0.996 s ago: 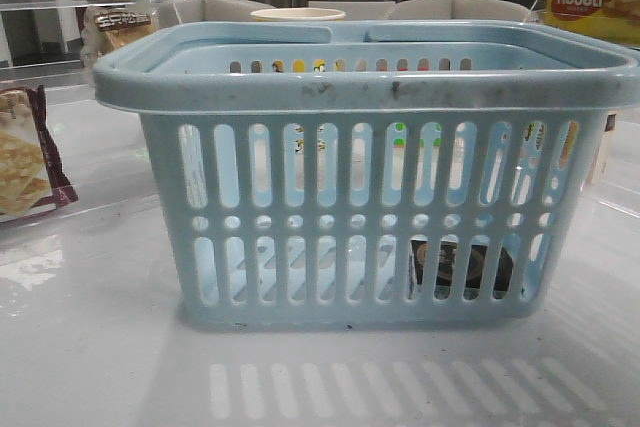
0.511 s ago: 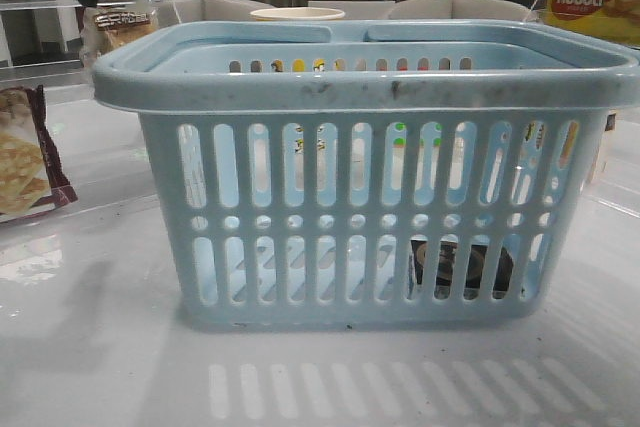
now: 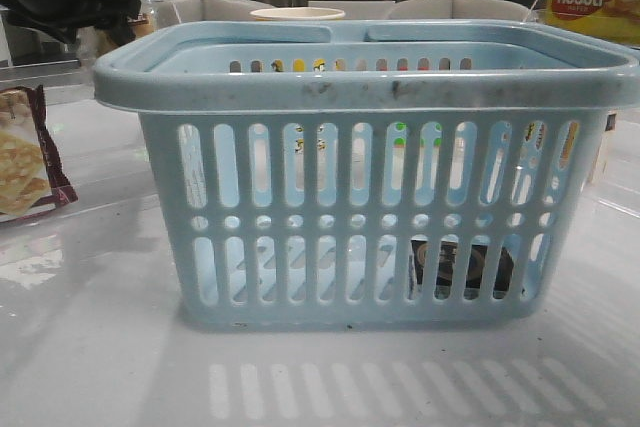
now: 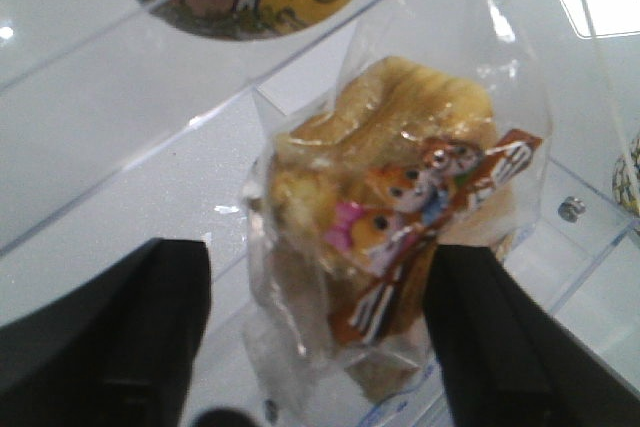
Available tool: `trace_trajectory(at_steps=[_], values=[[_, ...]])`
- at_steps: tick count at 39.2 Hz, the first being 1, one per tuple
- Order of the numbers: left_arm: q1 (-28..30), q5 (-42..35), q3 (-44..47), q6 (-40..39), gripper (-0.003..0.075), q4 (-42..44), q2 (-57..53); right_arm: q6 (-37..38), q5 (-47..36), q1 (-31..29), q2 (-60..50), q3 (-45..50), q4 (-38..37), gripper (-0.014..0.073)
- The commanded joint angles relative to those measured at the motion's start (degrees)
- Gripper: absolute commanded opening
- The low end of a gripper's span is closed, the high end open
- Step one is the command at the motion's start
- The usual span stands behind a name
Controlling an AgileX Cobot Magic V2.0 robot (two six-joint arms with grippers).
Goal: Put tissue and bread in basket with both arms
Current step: 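Grasp the bread in its clear bag with the left gripper and lift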
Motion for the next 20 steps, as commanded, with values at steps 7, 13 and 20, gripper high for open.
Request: trace_trajectory(at_steps=[7,13,20], values=[[-0.2,-0.2,-2.3,0.0,0.0155,-0.1,-8.5,-0.4,-3.9,0.0,-0.2,-1.5,-0.8,0.0522],[-1.7,9.7,-2.3,0.0,0.009,-0.1,-18.1,-0.4,-3.9,0.0,-0.2,-1.5,-0.8,0.0522],[-5.9,18.2,-2.3,0.2,0.009,-0.1,-25.8,-0.4,-3.9,0.0,-0.2,-1.5,-0.8,0.0522]])
